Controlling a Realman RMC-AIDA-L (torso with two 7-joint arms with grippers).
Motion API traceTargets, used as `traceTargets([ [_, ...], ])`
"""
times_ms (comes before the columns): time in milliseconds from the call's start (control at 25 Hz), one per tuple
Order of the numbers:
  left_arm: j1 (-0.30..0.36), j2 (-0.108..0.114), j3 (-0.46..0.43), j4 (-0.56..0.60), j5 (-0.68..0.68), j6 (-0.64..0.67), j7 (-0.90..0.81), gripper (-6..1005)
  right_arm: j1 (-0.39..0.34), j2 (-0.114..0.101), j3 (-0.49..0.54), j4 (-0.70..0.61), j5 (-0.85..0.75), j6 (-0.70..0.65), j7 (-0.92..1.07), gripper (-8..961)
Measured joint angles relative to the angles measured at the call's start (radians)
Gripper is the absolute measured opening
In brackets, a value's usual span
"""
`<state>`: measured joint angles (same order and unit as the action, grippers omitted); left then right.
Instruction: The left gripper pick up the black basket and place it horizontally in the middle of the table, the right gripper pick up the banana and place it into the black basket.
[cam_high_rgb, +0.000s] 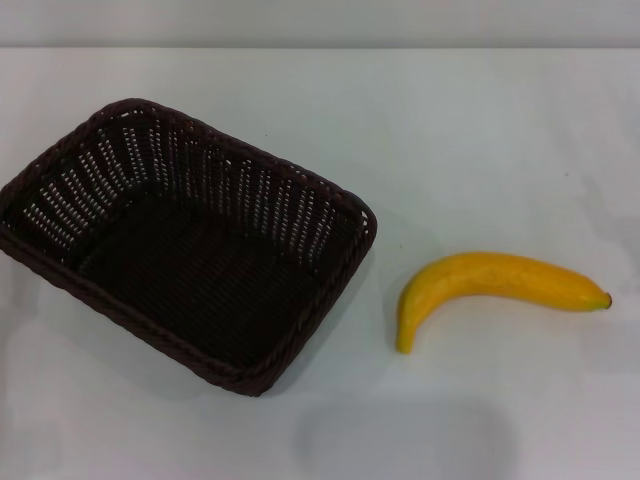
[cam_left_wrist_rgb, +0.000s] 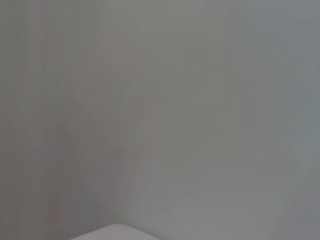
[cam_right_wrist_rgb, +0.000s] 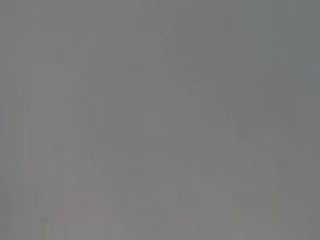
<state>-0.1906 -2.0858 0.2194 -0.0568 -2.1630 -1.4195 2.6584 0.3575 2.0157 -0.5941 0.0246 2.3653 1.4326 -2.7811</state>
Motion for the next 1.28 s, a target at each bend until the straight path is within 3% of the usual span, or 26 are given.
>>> traceTargets([
  [920,-0.029,0.001,0.000,-0.001,-0.001,0.000,-0.024,861,0.009,0.002,-0.001,-0.007,0.000,-0.002,0.003,858],
  [1040,-0.031,0.006,0.000,0.018,-0.002,0.009,-0.161,861,0.009,0.001,-0.001,-0.011,0.000,-0.002,0.003,858],
  [1280,-0.028,0.017,0.045,0.256,0.148,0.106,-0.597,862,0.009,0.000,-0.001,-0.011,0.000,-0.001,0.003,857],
])
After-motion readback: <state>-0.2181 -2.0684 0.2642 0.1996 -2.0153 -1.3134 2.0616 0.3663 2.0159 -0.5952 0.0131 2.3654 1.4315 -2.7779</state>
